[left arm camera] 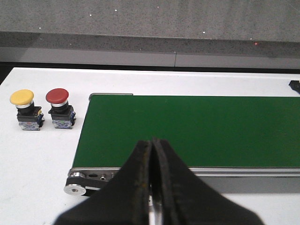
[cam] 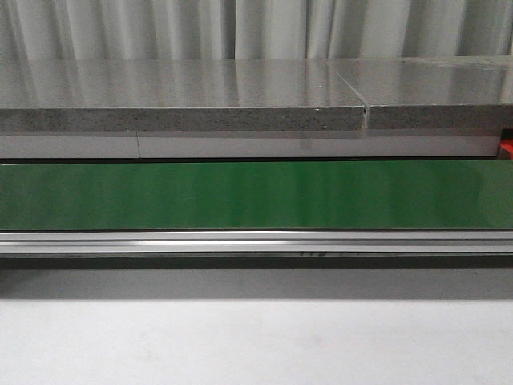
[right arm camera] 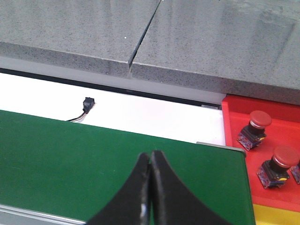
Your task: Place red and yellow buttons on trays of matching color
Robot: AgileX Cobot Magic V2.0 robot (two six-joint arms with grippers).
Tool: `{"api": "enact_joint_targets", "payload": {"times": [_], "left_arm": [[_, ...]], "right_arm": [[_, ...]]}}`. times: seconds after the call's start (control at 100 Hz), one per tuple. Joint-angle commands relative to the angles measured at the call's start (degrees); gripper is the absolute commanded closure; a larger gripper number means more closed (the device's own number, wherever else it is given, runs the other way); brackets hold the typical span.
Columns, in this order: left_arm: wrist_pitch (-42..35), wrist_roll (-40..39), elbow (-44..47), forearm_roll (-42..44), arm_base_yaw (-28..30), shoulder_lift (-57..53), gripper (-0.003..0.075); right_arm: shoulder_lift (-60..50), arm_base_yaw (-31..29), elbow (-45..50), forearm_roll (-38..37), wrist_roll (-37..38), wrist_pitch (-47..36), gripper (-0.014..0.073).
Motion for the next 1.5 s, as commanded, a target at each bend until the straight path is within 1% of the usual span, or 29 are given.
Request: {"api": "enact_joint_targets", "payload": {"times": [0.0,0.11,0.14,0.18,0.21,0.25,0.26,0.28,0.33,0.35,0.36,0.4,0.45,0.5,0.78,0.81,0.87,0.96,1.05,1.25,1.49], "left_arm": [[-4.2,0.0,-1.6,-0.2,-0.4,0.5,0.0739],[-4.2,0.0,-1.6,0.0,-0.4,0.5,0.0732],[-4.2,0.0,-1.6,0.0,-0.4,0.5,0.0715],[-4.2,0.0,-1.6,0.0,-0.4,0.5,0.0671],[-4.2,0.0,-1.6,0.0,-0.4,0.5,0.0628],[-4.2,0.0,-1.6,0.0,-0.4,0.5,0.0549],[-4.2,0.0,-1.6,0.0,-0.4,0.5,0.0519],[-4.2,0.0,-1.6,0.0,-0.4,0.5,0.0488],[-4.2,0.0,-1.6,0.0,-0.4,0.5,0.0354],[-4.2,0.0,-1.6,0.0,-0.4,0.5,0.032],[-4.2,0.0,-1.6,0.0,-0.4,0.5,0.0287],[-4.2,0.0,-1.6,0.0,-0.4,0.5,0.0195],[-4.2,0.0,-1.6,0.0,-0.4,0.5,0.0116],[-4.2,0.0,-1.6,0.0,-0.4,0.5,0.008],[-4.6,-0.5,-2.5,0.7,0.0,1.3,0.0083],[-4.6,-1.5,-3.1,1.5,0.3,1.8,0.0083],[-4.2,-6.5,-5.0,4.9,1.3,3.8,0.0083],[-3.7,-14.4,-8.3,9.5,3.2,8.6,0.0083],[-3.3,-20.6,-12.3,11.0,5.9,15.1,0.0094],[-4.6,-21.5,-19.9,10.5,12.1,31.3,0.0143],[-4.5,-21.5,-29.1,7.9,16.7,48.3,0.0152]], "right_arm": [[-0.1,0.0,-1.6,0.8,-0.7,-3.9,0.0662],[-0.1,0.0,-1.6,0.8,-0.7,-3.9,0.0662],[-0.1,0.0,-1.6,0.8,-0.7,-3.9,0.0662],[-0.1,0.0,-1.6,0.8,-0.7,-3.9,0.0662],[-0.1,0.0,-1.6,0.8,-0.7,-3.9,0.0662],[-0.1,0.0,-1.6,0.8,-0.7,-3.9,0.0662],[-0.1,0.0,-1.6,0.8,-0.7,-3.9,0.0662],[-0.1,0.0,-1.6,0.8,-0.7,-3.9,0.0662],[-0.1,0.0,-1.6,0.8,-0.7,-3.9,0.0662],[-0.1,0.0,-1.6,0.8,-0.7,-3.9,0.0662],[-0.1,0.0,-1.6,0.8,-0.7,-3.9,0.0662],[-0.1,0.0,-1.6,0.8,-0.7,-3.9,0.0662],[-0.1,0.0,-1.6,0.8,-0.7,-3.9,0.0662],[-0.1,0.0,-1.6,0.8,-0.7,-3.9,0.0662],[-0.1,0.0,-1.6,0.8,-0.7,-3.9,0.0662],[-0.1,0.0,-1.6,0.8,-0.7,-3.9,0.0662],[-0.1,0.0,-1.6,0.8,-0.7,-3.9,0.0662],[-0.1,0.0,-1.6,0.8,-0.7,-3.9,0.0662],[-0.1,0.0,-1.6,0.8,-0.7,-3.9,0.0662],[-0.1,0.0,-1.6,0.8,-0.7,-3.9,0.0662],[-0.1,0.0,-1.6,0.8,-0.7,-3.9,0.0662]]}}
